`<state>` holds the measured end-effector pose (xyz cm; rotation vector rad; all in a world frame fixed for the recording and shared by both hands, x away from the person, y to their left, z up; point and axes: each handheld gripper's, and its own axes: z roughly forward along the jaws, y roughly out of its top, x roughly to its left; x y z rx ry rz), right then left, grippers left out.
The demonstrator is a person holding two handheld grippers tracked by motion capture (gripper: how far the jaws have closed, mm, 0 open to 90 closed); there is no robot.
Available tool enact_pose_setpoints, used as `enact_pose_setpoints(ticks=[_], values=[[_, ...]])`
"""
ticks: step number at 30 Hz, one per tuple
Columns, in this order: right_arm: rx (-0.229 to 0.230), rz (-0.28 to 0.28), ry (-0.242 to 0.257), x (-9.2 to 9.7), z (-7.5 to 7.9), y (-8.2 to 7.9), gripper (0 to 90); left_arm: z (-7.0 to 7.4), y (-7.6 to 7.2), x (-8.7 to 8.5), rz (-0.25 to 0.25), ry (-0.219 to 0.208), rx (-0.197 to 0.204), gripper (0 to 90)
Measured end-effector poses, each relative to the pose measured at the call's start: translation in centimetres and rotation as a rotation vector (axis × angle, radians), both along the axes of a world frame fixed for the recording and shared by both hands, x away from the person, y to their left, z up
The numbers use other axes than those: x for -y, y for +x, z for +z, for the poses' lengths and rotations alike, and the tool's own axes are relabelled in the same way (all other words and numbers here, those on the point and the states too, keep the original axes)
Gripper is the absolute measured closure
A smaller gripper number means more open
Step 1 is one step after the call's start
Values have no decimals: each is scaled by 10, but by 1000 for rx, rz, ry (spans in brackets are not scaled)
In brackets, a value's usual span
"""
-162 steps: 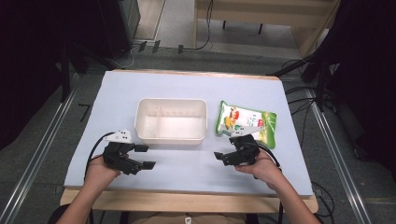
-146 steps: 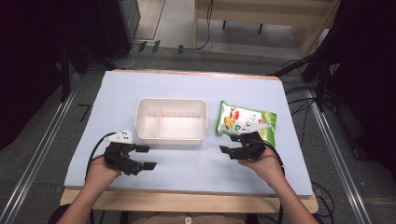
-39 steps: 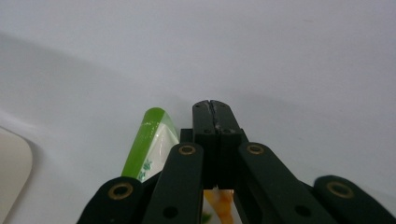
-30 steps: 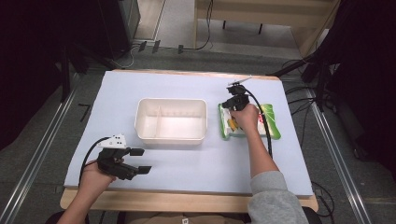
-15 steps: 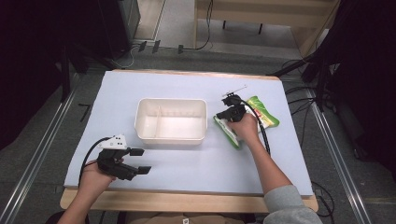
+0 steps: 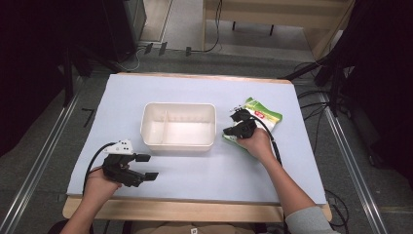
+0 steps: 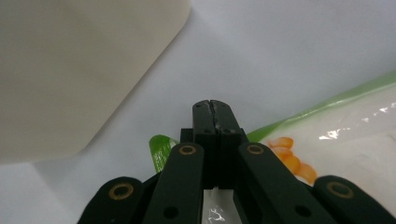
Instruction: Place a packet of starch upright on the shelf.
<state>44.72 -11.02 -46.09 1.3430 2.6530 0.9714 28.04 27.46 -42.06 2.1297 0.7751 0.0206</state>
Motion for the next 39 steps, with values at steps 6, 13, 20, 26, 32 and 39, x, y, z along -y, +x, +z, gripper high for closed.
enact_pose_setpoints(ticks=[6, 13, 20, 26, 32, 39], values=[[1, 25, 11, 2, -1, -13, 900, 0, 1, 1, -8, 5, 3, 238], [17, 66, 16, 8, -3, -29, 900, 0, 3, 2, -9, 3, 3, 239], [-2, 92, 37, 22, -4, -44, 900, 0, 6, 4, -17, 3, 6, 238], [-10, 93, 43, 34, -5, -53, 900, 1, 7, 5, -26, 2, 8, 238], [-27, 77, 52, 40, -4, -58, 900, 2, 10, 7, -27, -2, 3, 239], [11, 18, 73, 44, 12, -61, 736, 3, 9, 6, -25, -7, 6, 238]])
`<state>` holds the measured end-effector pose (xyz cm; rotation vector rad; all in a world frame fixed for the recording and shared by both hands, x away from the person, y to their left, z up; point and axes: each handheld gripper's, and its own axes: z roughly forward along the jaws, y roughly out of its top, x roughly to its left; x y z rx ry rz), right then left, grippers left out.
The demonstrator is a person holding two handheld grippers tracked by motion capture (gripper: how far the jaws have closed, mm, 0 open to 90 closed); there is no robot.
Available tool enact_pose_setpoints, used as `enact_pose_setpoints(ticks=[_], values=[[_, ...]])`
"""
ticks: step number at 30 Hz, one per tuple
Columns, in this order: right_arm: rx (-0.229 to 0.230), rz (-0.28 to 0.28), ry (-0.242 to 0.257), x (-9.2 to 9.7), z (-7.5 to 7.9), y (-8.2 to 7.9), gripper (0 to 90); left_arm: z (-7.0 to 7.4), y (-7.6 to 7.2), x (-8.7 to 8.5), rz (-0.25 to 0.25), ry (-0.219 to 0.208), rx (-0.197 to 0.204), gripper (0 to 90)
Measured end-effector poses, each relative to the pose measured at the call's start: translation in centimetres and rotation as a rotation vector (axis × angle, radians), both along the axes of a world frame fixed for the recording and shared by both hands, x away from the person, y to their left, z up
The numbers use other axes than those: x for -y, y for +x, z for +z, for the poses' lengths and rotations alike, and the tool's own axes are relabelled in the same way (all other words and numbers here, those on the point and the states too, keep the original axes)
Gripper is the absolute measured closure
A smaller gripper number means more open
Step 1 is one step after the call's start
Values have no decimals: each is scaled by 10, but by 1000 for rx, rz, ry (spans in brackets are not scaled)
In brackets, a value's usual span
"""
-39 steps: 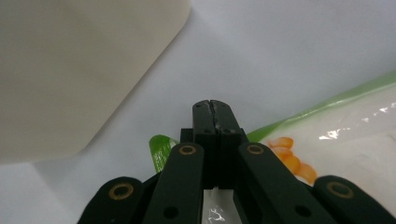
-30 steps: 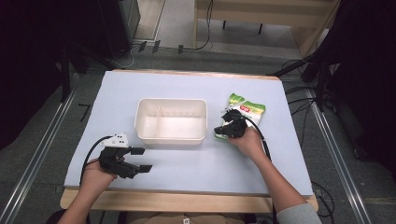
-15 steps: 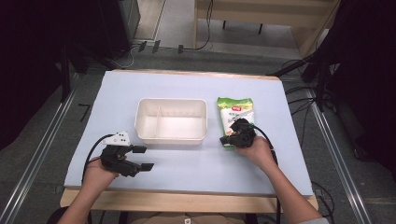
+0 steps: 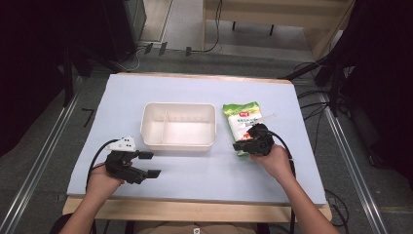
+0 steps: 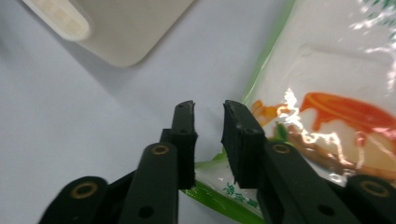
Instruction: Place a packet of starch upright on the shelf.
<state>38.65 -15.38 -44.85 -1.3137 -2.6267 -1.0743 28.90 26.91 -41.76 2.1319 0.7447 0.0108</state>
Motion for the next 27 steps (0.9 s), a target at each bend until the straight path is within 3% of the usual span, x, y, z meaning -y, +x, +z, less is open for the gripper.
enact_pose_setpoints(ticks=[5, 11, 15, 17, 19, 27], values=[[93, -13, 32, 11, 20, -2, 512, 0, 1, 1, -1, 2, -3, 238], [92, -63, 36, 26, 26, 2, 431, 0, 1, 1, -9, 6, -3, 238], [85, -101, 44, 33, 28, 6, 439, 0, 1, 1, -6, 11, -7, 238], [71, -160, 36, 40, 31, 13, 460, -1, 2, 1, -1, 24, -8, 238], [72, -163, 35, 41, 31, 15, 459, -1, 1, 1, 0, 17, -12, 238], [73, -243, 38, 56, 34, 47, 446, -1, -3, -1, -1, 17, -11, 237]])
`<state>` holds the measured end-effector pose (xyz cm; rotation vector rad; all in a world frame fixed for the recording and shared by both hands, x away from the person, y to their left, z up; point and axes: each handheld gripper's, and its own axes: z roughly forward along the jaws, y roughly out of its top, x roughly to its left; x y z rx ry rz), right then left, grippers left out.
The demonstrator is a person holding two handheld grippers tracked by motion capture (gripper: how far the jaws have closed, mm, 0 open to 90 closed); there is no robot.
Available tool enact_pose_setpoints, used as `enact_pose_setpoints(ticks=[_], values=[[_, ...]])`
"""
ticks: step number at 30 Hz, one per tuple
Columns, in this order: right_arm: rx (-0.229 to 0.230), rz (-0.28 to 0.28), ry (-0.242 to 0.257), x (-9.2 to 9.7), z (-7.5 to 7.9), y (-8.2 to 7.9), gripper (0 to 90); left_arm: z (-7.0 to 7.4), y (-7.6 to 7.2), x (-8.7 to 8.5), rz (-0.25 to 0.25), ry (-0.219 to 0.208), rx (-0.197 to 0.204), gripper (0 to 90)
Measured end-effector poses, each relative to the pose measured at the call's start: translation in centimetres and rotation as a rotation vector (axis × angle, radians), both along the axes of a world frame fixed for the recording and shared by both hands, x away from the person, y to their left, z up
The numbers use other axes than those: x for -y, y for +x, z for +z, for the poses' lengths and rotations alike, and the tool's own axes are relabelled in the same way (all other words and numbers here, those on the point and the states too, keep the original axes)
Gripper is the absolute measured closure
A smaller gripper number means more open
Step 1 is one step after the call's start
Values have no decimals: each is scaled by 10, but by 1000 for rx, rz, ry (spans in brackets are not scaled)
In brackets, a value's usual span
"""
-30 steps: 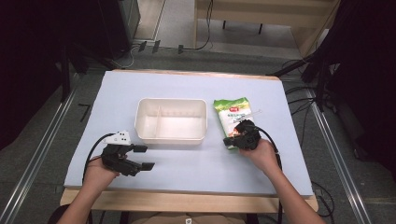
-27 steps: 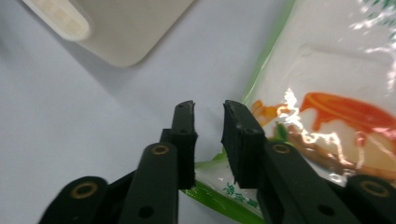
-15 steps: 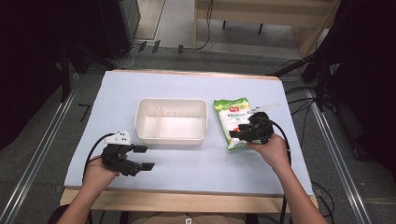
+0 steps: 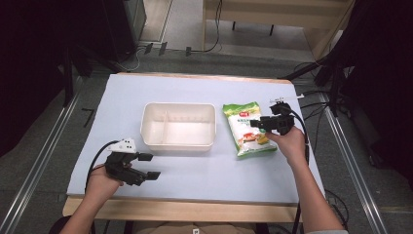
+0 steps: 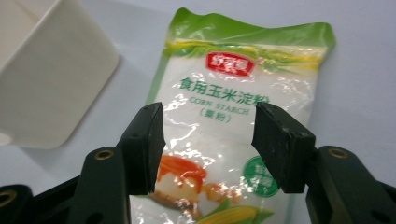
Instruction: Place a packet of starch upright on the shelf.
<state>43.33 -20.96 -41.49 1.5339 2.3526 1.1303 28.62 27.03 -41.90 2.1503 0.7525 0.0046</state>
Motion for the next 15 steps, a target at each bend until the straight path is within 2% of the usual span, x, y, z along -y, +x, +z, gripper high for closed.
enact_pose_setpoints(ticks=[4, 6, 8, 10, 12, 15], values=[[-4, -27, -12, 5, -2, 10, 442, 0, -1, -3, 12, -7, 5, 238], [-16, -56, -2, 11, -5, 22, 437, 1, -4, -2, 9, -11, 9, 238], [-14, -58, 1, 12, -6, 25, 436, 1, -5, 0, -9, -17, 1, 238], [-23, -67, -9, 10, -7, 34, 430, 1, -8, 2, -18, -8, 8, 238], [-21, -67, -26, 6, -9, 40, 425, 1, -9, 2, -19, -8, 1, 238], [-22, -69, -22, 4, -15, 46, 423, 1, -9, 0, -6, -11, -1, 238]])
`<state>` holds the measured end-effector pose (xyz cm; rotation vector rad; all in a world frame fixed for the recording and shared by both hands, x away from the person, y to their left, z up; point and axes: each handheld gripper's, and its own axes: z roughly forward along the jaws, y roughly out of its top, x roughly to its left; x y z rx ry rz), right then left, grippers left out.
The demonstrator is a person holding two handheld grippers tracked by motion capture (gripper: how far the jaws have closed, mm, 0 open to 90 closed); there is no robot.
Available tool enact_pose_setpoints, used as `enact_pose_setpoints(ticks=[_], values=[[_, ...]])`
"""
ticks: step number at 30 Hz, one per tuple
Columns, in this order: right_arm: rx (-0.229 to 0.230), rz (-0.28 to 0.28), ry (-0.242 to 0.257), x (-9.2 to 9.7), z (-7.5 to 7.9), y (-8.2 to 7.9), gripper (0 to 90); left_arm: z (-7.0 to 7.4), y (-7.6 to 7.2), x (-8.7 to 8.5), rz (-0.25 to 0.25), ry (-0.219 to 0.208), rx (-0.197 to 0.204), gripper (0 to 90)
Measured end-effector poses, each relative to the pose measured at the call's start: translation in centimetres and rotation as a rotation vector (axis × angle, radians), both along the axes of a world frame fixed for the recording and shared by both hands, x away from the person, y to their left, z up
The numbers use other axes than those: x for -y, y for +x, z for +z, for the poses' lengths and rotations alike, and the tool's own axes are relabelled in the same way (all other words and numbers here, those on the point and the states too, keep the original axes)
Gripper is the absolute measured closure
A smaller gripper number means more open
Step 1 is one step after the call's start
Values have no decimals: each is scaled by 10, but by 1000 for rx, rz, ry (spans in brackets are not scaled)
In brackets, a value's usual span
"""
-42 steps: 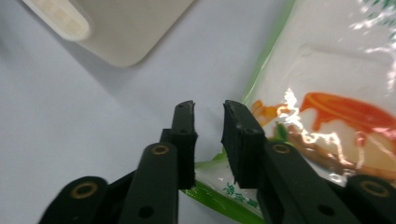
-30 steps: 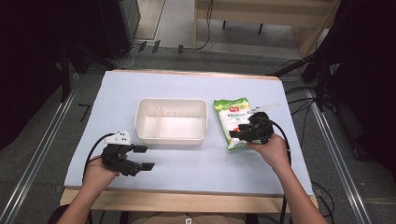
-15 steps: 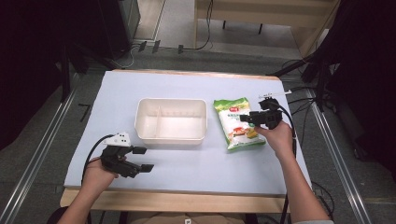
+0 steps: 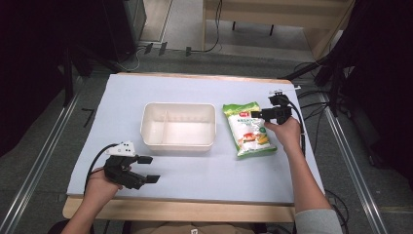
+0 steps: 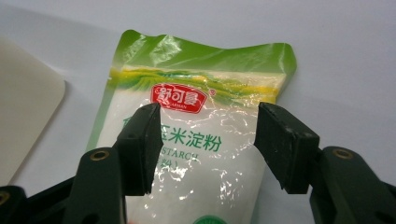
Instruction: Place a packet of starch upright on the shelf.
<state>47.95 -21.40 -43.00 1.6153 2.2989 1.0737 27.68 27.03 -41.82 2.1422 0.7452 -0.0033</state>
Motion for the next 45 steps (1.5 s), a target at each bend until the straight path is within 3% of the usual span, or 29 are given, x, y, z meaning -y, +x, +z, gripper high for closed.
enact_pose_setpoints(ticks=[2, 3, 5, 12, 17, 29, 36, 37, 41, 45], values=[[-5, 3, 1, 0, -5, 4, 423, 0, 0, -1, 13, -17, 4, 238], [-36, -8, -34, -1, -9, 11, 406, 0, 0, -1, 22, -22, 3, 238], [-53, -6, -64, -3, -13, 19, 401, 0, 0, -1, 22, -15, 5, 238], [-80, -29, -84, -4, -25, 33, 401, 0, -3, -4, 28, 0, 8, 238], [-101, -38, -36, -4, -32, 38, 402, 1, -4, -6, 35, -9, 18, 238], [-122, -55, -32, -13, -31, 29, 478, 1, -4, -4, 28, -10, 23, 238], [-101, -66, -37, -16, -32, 28, 645, 0, -2, -1, 23, -2, 13, 238], [-106, -63, -44, -18, -31, 26, 705, 0, -1, -2, 19, 4, 12, 238], [-102, -42, -59, -23, -31, 24, 789, -1, 1, -1, 17, -1, 3, 238], [-107, -42, -35, -28, -31, 22, 826, -2, 2, 0, 11, 7, -3, 238]])
